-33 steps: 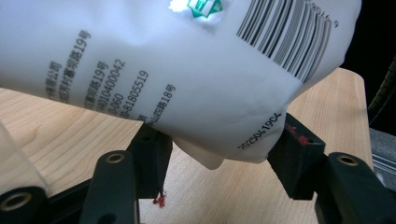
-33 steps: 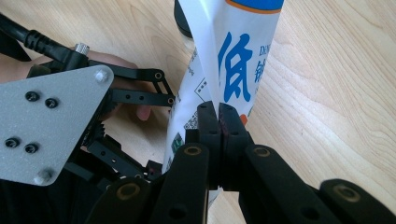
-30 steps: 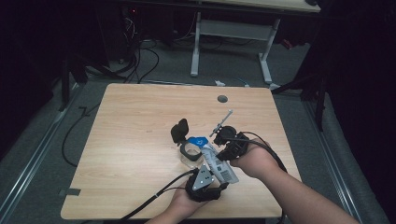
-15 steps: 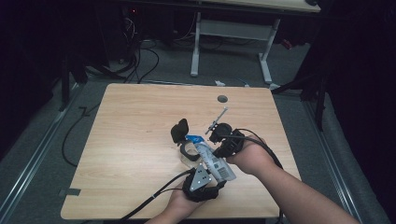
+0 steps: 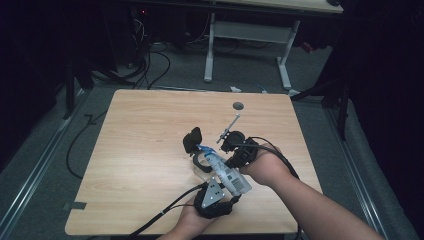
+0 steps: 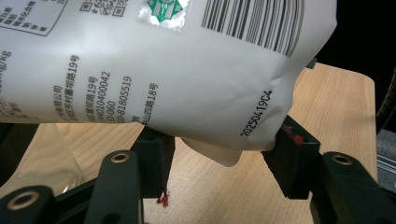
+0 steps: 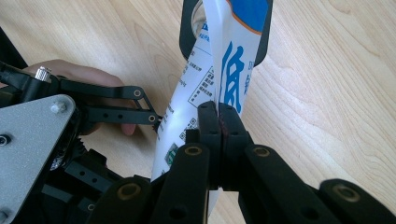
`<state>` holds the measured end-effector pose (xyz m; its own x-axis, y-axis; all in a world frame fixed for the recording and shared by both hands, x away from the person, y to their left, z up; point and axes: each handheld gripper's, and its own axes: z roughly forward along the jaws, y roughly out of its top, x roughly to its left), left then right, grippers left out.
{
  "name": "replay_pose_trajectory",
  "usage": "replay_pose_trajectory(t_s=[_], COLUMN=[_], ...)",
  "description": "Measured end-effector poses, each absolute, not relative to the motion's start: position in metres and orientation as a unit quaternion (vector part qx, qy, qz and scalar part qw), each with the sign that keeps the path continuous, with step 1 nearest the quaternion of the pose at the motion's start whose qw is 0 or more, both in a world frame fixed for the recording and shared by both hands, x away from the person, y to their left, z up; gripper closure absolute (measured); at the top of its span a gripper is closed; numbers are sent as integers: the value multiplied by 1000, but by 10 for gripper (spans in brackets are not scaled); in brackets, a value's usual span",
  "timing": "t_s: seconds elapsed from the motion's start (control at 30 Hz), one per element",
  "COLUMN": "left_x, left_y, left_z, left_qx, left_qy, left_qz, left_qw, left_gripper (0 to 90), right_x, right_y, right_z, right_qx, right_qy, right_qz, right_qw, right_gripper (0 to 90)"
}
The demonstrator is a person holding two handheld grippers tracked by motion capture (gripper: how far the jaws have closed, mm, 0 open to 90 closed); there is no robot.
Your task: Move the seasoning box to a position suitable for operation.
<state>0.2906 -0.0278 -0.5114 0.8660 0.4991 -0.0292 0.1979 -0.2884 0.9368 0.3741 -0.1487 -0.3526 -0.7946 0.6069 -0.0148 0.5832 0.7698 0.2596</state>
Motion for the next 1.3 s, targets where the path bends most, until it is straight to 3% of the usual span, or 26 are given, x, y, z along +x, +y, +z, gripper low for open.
replay_pose_trajectory(t_s=[1.3], left_x=[292], left_y=[-27], left_z=[-511], left_qx=[790], left_qy=[232], left_qz=[154], left_qw=[545], left_gripper=[483], right_x=[383], right_y=[-141], right_z=[-353], right_qx=[358], right_qy=[926], right_qz=[117], right_qw=[35], right_gripper=[900])
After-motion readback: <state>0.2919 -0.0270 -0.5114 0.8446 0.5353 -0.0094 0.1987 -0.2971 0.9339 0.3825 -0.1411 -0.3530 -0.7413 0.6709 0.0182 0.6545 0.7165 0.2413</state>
